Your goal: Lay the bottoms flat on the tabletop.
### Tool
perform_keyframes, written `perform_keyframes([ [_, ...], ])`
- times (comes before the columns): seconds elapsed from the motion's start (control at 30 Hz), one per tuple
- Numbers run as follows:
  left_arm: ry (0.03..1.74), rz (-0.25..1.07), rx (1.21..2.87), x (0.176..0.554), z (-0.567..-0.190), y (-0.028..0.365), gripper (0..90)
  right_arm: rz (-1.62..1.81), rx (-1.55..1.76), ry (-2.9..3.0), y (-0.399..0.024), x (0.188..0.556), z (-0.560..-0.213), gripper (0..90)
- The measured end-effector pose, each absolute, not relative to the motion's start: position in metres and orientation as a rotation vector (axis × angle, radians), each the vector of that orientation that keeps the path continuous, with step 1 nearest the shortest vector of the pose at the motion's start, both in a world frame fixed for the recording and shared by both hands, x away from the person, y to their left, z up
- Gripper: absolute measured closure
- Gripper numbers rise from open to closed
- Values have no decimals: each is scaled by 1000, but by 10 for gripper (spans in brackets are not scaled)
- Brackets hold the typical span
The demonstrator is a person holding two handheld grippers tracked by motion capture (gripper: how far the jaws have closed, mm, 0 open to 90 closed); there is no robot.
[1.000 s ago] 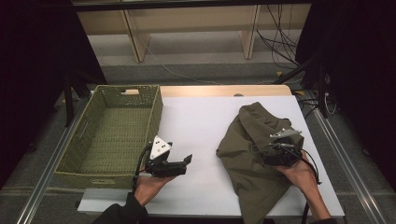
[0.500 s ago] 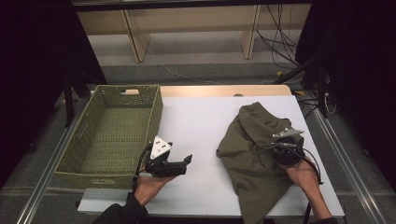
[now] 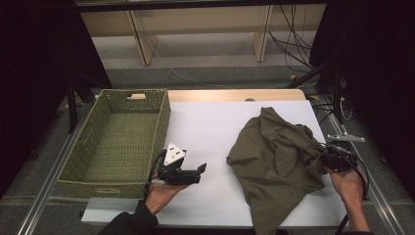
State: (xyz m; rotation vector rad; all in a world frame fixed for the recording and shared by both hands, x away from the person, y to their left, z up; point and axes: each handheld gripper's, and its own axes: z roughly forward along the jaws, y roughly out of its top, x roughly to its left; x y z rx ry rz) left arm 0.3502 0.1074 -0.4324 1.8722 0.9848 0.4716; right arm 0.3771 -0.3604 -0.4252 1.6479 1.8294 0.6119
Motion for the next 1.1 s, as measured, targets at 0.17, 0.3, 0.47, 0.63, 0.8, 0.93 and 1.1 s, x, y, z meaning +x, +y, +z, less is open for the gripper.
perform_keyframes([
  [0.17, 997, 464, 1859, 353, -431, 109, 154, 587, 1720, 1803, -369, 377, -430, 733],
  [0.3, 1004, 467, 1856, 354, -431, 110, 154, 641, 1634, 1788, -351, 371, -415, 460],
  [0.47, 1001, 465, 1862, 353, -432, 109, 154, 847, 1482, 1891, -306, 362, -387, 385],
  [0.63, 1003, 467, 1866, 351, -433, 110, 154, 1004, 1391, 2095, -256, 366, -398, 342],
  [0.8, 1009, 473, 1868, 351, -434, 112, 154, 976, 1368, 2237, -222, 379, -418, 301],
  [0.93, 1013, 476, 1866, 350, -435, 113, 154, 888, 1339, 2303, -200, 388, -430, 379],
  [1.1, 1018, 480, 1863, 350, -435, 114, 154, 854, 1346, 2359, -191, 396, -441, 792],
])
